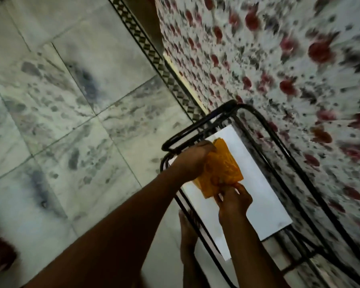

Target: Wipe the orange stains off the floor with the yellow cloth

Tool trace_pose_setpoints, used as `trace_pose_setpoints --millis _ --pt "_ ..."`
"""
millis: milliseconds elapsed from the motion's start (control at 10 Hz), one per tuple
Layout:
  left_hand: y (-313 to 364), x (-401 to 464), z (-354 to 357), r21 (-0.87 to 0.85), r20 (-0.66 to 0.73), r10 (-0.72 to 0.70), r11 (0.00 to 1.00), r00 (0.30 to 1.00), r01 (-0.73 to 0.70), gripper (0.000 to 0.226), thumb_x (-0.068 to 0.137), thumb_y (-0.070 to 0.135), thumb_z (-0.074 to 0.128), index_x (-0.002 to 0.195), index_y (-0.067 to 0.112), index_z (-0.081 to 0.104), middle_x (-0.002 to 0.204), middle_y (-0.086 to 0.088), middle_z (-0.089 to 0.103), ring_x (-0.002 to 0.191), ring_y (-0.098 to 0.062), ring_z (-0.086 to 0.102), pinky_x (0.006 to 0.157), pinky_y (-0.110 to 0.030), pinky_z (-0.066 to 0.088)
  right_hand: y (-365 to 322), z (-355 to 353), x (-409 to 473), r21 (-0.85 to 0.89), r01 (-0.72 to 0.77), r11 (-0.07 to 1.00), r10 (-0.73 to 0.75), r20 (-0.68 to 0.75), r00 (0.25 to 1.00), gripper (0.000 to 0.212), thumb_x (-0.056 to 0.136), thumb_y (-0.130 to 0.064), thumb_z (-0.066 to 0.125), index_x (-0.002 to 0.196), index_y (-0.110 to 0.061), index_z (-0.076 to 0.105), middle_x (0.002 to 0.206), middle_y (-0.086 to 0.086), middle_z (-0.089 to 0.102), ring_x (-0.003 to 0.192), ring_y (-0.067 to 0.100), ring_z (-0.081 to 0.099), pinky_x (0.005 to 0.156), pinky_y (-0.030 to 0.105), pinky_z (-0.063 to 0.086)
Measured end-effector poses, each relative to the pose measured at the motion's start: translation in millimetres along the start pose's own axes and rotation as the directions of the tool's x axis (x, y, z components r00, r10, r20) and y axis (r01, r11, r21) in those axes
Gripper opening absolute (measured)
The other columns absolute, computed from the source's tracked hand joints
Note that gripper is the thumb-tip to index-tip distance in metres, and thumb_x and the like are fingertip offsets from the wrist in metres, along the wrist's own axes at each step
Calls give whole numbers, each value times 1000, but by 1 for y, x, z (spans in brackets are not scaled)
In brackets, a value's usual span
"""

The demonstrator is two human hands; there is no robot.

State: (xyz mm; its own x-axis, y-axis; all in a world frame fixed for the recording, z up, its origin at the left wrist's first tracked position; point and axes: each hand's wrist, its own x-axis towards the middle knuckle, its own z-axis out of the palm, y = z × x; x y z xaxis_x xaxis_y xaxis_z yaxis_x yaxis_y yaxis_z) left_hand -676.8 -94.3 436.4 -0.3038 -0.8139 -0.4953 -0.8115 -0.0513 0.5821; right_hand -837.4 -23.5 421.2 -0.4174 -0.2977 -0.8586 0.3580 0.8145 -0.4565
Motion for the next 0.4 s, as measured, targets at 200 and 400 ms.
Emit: trace_pose_setpoints --millis 200,400 --pt "-16 -5 15 169 -47 -14 985 999 22 45 95 10 57 140 19 56 147 -11 46 128 -40 52 89 -56 58 6 -5 24 -122 -62 991 62 -6 998 17 82 2 81 98 2 75 96 22 77 92 38 76 84 54 65" --pt "17 -63 -19 -145 -258 -48 989 965 11 43 93 6 68 135 5 64 135 -17 66 122 -35 65 101 -45 56 -28 -21 -40 -214 154 965 -149 42 988 3 92 -4 74 94 -3 76 103 21 76 95 35 74 81 44 63"
